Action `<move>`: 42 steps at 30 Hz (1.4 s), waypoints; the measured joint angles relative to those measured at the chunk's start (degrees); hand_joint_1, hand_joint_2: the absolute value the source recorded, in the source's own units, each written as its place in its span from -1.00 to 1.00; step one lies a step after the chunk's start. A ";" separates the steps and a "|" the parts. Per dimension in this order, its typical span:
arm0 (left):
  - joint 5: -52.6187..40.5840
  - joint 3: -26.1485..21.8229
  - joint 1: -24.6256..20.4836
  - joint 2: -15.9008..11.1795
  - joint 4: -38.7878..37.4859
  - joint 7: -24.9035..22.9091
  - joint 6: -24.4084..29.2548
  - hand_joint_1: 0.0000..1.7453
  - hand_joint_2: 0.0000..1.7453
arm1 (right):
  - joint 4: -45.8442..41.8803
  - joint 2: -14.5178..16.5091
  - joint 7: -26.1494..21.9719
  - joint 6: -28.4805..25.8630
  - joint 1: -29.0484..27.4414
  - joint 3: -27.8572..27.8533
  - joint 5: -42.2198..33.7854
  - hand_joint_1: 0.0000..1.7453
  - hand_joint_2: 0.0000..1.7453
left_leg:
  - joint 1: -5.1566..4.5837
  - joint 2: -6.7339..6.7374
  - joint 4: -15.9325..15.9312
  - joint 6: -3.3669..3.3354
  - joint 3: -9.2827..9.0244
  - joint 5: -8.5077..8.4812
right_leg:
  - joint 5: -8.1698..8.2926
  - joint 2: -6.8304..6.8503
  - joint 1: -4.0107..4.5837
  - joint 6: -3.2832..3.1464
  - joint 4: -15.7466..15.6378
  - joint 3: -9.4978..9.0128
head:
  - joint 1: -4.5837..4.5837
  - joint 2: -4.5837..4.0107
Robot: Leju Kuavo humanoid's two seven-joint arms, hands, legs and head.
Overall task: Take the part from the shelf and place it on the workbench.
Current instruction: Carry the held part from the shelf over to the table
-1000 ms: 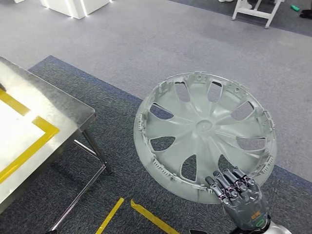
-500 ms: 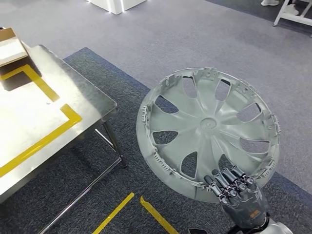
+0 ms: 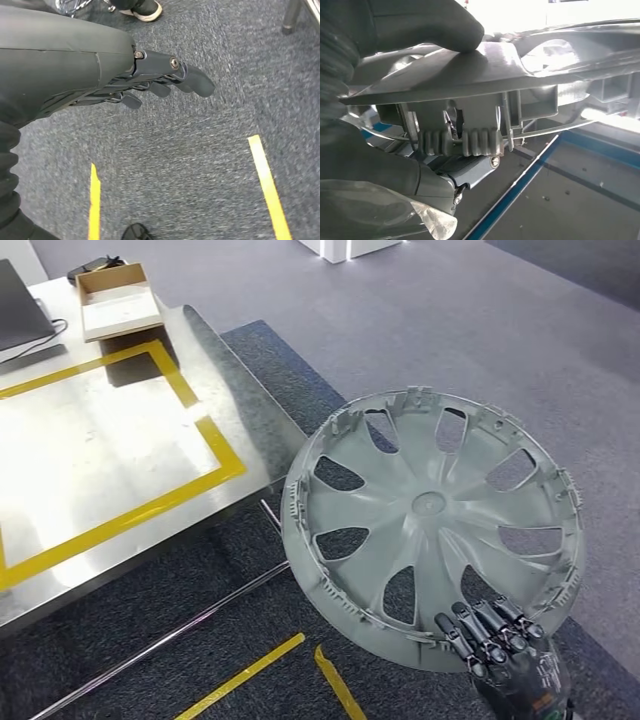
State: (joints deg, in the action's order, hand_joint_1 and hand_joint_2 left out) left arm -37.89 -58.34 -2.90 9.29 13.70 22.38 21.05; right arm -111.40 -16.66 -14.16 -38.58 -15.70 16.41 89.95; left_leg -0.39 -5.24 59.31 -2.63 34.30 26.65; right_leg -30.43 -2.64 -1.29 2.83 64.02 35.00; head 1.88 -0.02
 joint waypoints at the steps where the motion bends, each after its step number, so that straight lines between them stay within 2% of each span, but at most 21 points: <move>1: 0.00 0.00 -0.07 0.02 0.00 0.26 -0.05 -1.00 1.00 | -0.41 0.07 -0.11 0.00 -0.26 -0.21 -0.01 1.00 1.00 | 0.03 -0.68 0.18 0.25 0.17 0.08 | 1.03 -1.49 -0.15 -0.12 -2.99 -1.31 | 0.04 0.01; 3: -0.01 -0.02 -0.13 0.11 0.00 0.37 0.00 -1.00 1.00 | -1.09 0.22 -0.30 0.00 -0.52 -0.44 0.02 1.00 1.00 | 0.24 -1.90 0.31 0.97 0.70 -0.04 | 1.04 -3.07 -0.17 -0.50 -5.04 -2.38 | 0.11 0.01; 5: -0.04 -0.12 -0.04 0.17 0.00 0.02 0.25 -1.00 1.00 | -1.59 0.40 -0.27 0.00 -0.54 -0.54 0.04 1.00 1.00 | 0.43 -2.55 0.29 1.74 1.00 -0.20 | 1.20 -1.71 -0.15 -1.15 -5.51 -2.78 | 0.10 0.00; 7: -0.21 -0.21 -0.04 0.25 0.00 -0.71 0.53 -1.00 1.00 | -1.73 0.54 0.06 0.00 -0.33 -0.50 0.03 1.00 1.00 | 0.23 0.13 2.41 2.41 1.96 1.22 | 1.26 0.04 -0.31 -1.86 -5.94 -3.27 | 0.47 0.00; 9: -0.44 -0.22 -0.15 0.35 0.00 -1.27 0.65 -1.00 1.00 | -1.71 0.70 0.39 0.00 -0.07 -0.38 0.03 1.00 1.00 | 0.27 3.67 8.94 3.01 4.99 4.70 | 1.05 1.94 -0.18 -2.29 -6.06 -3.64 | 0.88 0.00; 11: -0.56 -0.23 -0.17 0.35 0.00 -1.56 0.65 -1.00 1.00 | -1.64 0.84 0.68 0.00 0.30 -0.19 0.04 1.00 1.00 | 0.56 4.54 15.36 3.38 8.08 6.97 | 0.78 3.81 -0.05 -2.40 -6.04 -3.88 | 0.92 0.00; 12: -0.60 -0.25 -0.11 0.33 0.00 -1.71 0.65 -1.00 1.00 | -1.55 0.86 1.00 0.00 0.60 -0.01 0.04 1.00 1.00 | 0.66 4.65 15.97 3.46 8.38 6.51 | 0.63 4.68 -0.04 -2.37 -6.03 -4.02 | 0.92 0.00; 14: -0.69 -0.32 0.02 0.23 0.00 -1.97 0.65 -1.00 1.00 | -1.19 0.88 1.95 0.00 1.65 0.58 0.03 1.00 1.00 | 0.70 5.45 10.76 3.35 5.80 2.90 | 0.29 6.14 -0.03 -2.19 -6.03 -4.48 | 0.93 0.00; 16: -0.98 -0.37 -0.06 0.16 0.00 -2.47 0.64 -1.00 1.00 | -0.59 0.87 2.98 0.00 3.02 1.52 0.03 1.00 1.00 | 0.26 8.01 3.40 2.78 2.19 0.17 | -0.16 7.28 0.20 -1.72 -5.99 -4.93 | 0.92 0.00; 18: -1.55 -0.37 -0.27 0.16 0.00 -3.36 0.64 -1.00 1.00 | -0.01 0.86 4.01 0.00 4.14 2.30 0.04 1.00 1.00 | -0.25 9.20 0.51 2.05 0.99 -0.11 | -0.57 8.40 0.52 -1.08 -6.04 -5.23 | 0.89 0.00; 20: -2.24 -0.37 -0.26 0.17 0.00 -3.93 0.64 -1.00 1.00 | 0.45 0.78 5.20 0.00 4.91 2.81 0.05 1.00 1.00 | -0.18 7.79 0.16 1.33 0.99 -0.18 | -0.90 9.33 0.54 -0.41 -6.31 -5.60 | 0.91 0.00; 22: -2.91 -0.37 -0.30 0.24 0.00 -3.83 0.63 -1.00 1.00 | 0.76 0.31 6.51 0.00 5.41 3.18 0.03 1.00 1.00 | 0.19 6.40 -0.26 0.65 0.70 -0.36 | -2.21 7.25 0.31 0.13 -4.75 -5.10 | 0.73 0.00; 24: -3.46 -0.37 -0.62 0.28 0.00 -3.36 0.62 -1.00 1.00 | 0.89 -0.48 7.58 0.00 5.57 3.45 0.02 1.00 1.00 | 0.41 5.04 -0.40 0.17 0.57 -0.39 | -5.32 3.92 0.14 0.39 1.41 -2.05 | 0.32 0.00; 26: -3.82 -0.37 -0.83 0.28 0.00 -3.15 0.62 -1.00 1.00 | 1.00 -1.05 8.22 0.00 5.57 3.74 0.03 1.00 1.00 | 0.37 3.56 -0.38 -0.04 0.55 -0.30 | -7.73 2.89 0.16 0.50 8.65 2.15 | 0.17 0.00; 27: -3.99 -0.37 -0.83 0.28 0.00 -3.38 0.66 -1.00 1.00 | 1.08 -1.23 8.40 0.00 5.57 3.88 0.03 1.00 1.00 | 0.35 2.79 -0.37 -0.05 0.48 -0.26 | -7.42 2.76 0.18 0.49 10.07 3.35 | 0.17 0.00; 29: -4.35 -0.37 -0.80 0.30 0.00 -4.38 0.83 -1.00 1.00 | 1.22 -1.50 8.54 0.00 5.54 4.13 0.03 1.00 1.00 | 0.36 1.18 -0.34 0.04 0.21 -0.15 | -3.55 2.28 0.14 0.31 6.26 2.52 | 0.17 0.00; 31: -4.76 -0.37 -0.77 0.30 0.00 -5.32 1.08 -1.00 1.00 | 1.27 -1.67 8.53 0.00 5.50 4.35 0.02 1.00 1.00 | 0.37 -0.35 -0.15 0.36 0.13 0.02 | 0.44 -0.49 -0.15 0.01 -1.39 -0.55 | 0.20 0.00; 33: -5.03 -0.37 -0.73 0.28 0.00 -5.80 1.26 -1.00 1.00 | 1.24 -1.73 8.52 0.00 5.40 4.57 0.01 1.00 1.00 | 0.55 -1.75 0.02 1.01 0.68 -0.05 | 1.26 -2.91 -0.32 -0.30 -5.21 -2.33 | 0.27 0.01; 36: -5.18 -0.37 -0.39 0.23 -0.01 -5.96 1.36 -1.00 1.00 | 1.16 -1.86 8.59 0.00 5.10 4.75 0.02 1.00 1.00 | 0.72 -2.82 0.27 2.10 1.28 -0.10 | 1.04 -1.44 -0.34 -1.07 -5.93 -3.07 | 0.46 0.01; 40: -5.17 -0.37 -0.58 0.27 -0.02 -5.39 1.20 -1.00 1.00 | 1.14 -1.88 8.88 0.00 4.70 5.10 -0.23 1.00 1.00 | 0.53 3.69 10.54 3.12 6.03 5.06 | 0.67 2.49 -0.29 -2.20 -6.48 -4.24 | 1.39 0.00; 42: -5.17 -0.37 -0.63 0.29 -0.02 -4.72 0.89 -1.00 1.00 | 1.28 -1.88 8.84 0.00 5.29 5.63 -0.84 1.00 1.00 | 0.75 4.61 15.52 3.35 8.51 6.35 | 0.37 3.90 -0.17 -2.24 -6.45 -4.50 | 1.40 0.00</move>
State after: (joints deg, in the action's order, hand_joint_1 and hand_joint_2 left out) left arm -43.06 -58.71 -3.53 9.58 13.68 17.66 21.94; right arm -110.12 -18.53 -5.32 -38.58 -10.41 22.03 89.12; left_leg 0.37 -0.63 74.82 0.72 42.81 33.00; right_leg -30.06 1.27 -1.46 0.59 57.56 30.50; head 3.28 -0.02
